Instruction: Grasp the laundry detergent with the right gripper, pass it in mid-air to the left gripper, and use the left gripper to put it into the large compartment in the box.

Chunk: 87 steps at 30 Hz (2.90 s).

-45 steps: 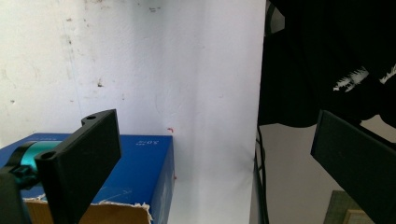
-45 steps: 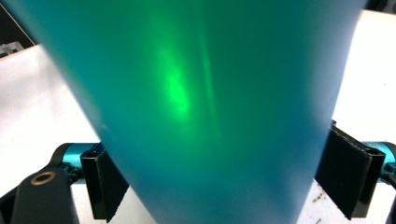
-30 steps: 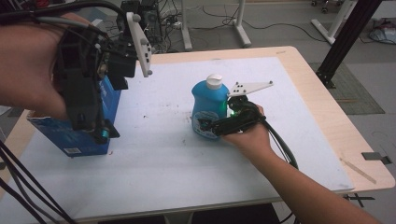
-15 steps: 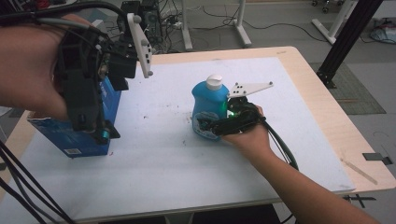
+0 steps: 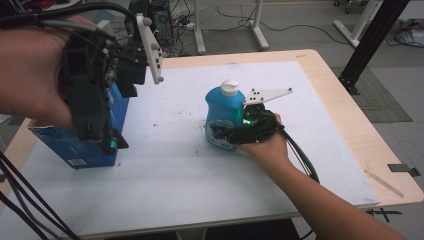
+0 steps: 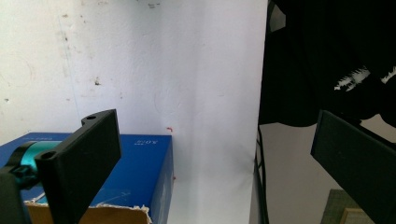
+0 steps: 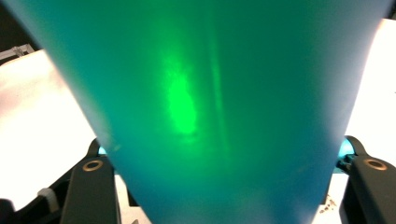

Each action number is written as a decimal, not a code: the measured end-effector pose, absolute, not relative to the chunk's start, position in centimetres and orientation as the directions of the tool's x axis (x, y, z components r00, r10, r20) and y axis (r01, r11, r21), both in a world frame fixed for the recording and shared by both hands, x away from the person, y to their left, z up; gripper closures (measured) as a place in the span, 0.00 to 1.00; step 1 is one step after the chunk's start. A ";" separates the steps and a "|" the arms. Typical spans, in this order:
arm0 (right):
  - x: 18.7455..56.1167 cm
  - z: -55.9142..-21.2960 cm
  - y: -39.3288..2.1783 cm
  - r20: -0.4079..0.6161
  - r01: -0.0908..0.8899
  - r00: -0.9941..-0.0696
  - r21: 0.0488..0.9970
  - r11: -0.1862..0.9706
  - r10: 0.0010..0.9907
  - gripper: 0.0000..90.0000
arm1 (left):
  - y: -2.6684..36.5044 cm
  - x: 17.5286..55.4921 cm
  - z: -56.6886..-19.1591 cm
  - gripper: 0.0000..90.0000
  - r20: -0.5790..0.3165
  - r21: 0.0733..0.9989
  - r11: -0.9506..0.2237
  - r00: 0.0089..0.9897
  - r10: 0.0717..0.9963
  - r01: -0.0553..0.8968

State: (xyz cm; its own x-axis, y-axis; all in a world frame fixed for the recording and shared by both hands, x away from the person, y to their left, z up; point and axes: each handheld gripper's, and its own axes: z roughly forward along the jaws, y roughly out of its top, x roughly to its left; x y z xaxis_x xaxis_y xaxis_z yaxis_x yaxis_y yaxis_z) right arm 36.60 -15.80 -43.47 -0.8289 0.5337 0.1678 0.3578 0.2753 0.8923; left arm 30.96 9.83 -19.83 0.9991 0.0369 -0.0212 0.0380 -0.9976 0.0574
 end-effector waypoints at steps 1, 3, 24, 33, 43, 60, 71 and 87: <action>36.6 -43.5 -15.8 0.170 0.359 -0.828 0.893 0.273 0.534 0.38 | 9.8 31.0 -19.8 0.02 -0.021 0.058 -0.998 0.999 0.035 0.036; 36.6 -43.5 -15.8 0.166 0.354 -0.830 0.894 0.274 0.532 0.40 | 9.8 31.0 -19.8 0.02 -0.022 0.056 -0.998 0.999 0.034 0.035; 36.1 -42.9 -15.5 0.098 0.302 -0.848 0.897 0.323 0.520 0.50 | 9.5 31.0 -19.9 0.02 -0.020 0.057 -0.998 0.999 0.029 0.030; 34.8 -40.5 -15.0 0.087 0.254 -0.893 0.907 0.335 0.441 0.50 | 8.7 31.3 -20.0 0.02 -0.018 0.046 -0.999 1.000 0.023 0.024; 33.1 -38.2 -14.0 0.059 0.183 -0.944 0.913 0.363 0.326 0.50 | 7.1 32.4 -20.6 0.02 -0.016 0.026 -0.999 1.000 0.025 0.025; 31.0 -36.1 -11.5 0.023 0.088 -0.987 0.910 0.406 0.161 0.50 | 5.2 32.9 -21.4 0.02 -0.026 0.028 -1.000 1.000 0.013 0.014; 31.0 -35.5 -9.1 0.033 0.073 -0.994 0.903 0.424 0.100 0.51 | 4.6 32.8 -21.8 0.02 -0.026 0.038 -0.999 0.999 0.022 0.023; 31.6 -35.5 -7.8 0.071 0.086 -0.996 0.899 0.429 0.051 0.51 | 4.4 32.9 -22.5 0.02 -0.017 0.051 -0.998 0.999 0.042 0.043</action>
